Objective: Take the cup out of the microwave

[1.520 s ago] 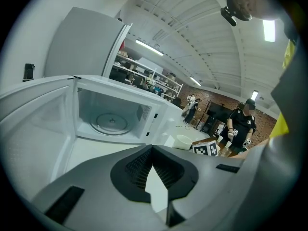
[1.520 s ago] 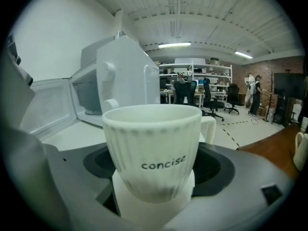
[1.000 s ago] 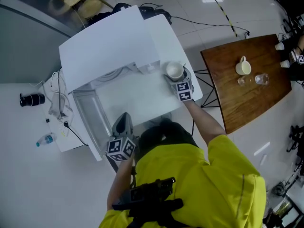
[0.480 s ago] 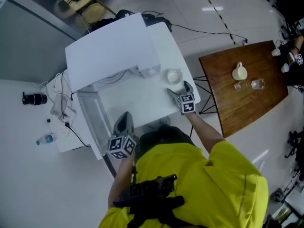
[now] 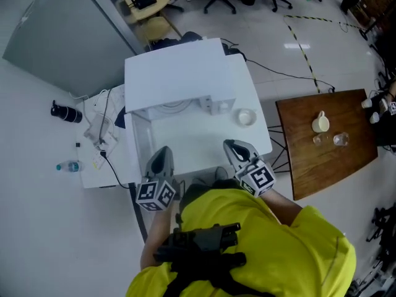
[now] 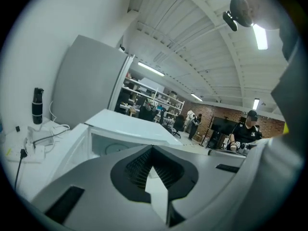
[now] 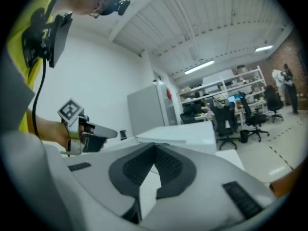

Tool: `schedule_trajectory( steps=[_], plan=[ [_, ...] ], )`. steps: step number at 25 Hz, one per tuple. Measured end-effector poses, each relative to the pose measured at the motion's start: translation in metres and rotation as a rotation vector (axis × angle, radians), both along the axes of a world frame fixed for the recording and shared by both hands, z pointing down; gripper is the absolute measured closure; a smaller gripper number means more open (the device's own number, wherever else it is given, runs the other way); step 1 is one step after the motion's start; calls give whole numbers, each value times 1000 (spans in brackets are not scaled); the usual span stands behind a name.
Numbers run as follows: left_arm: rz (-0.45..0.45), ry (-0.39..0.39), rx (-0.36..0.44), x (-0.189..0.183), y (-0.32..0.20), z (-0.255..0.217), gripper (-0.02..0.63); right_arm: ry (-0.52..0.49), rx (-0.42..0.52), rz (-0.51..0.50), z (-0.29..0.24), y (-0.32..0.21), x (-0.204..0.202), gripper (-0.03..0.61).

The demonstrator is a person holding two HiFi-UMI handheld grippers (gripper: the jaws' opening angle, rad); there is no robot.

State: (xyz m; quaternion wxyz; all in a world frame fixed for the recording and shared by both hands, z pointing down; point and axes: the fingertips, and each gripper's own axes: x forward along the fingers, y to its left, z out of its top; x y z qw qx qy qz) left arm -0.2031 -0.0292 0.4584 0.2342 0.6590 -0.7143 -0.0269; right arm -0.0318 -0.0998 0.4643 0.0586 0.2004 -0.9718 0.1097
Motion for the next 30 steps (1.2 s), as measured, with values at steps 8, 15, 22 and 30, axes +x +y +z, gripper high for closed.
schedule_trajectory(
  steps=[8, 15, 22, 30],
  plan=[
    [-24, -94, 170, -26, 37, -94, 621, -158, 18, -21, -124, 12, -26, 577],
    [-2, -87, 198, -45, 48, -108, 621, -126, -49, 3, -114, 19, -40, 577],
    [56, -88, 216, -44, 53, -117, 621, -134, -78, 14, -114, 29, -51, 577],
    [61, -100, 158, -48, 50, -105, 621, -134, -50, 36, -118, 39, -57, 577]
  ],
)
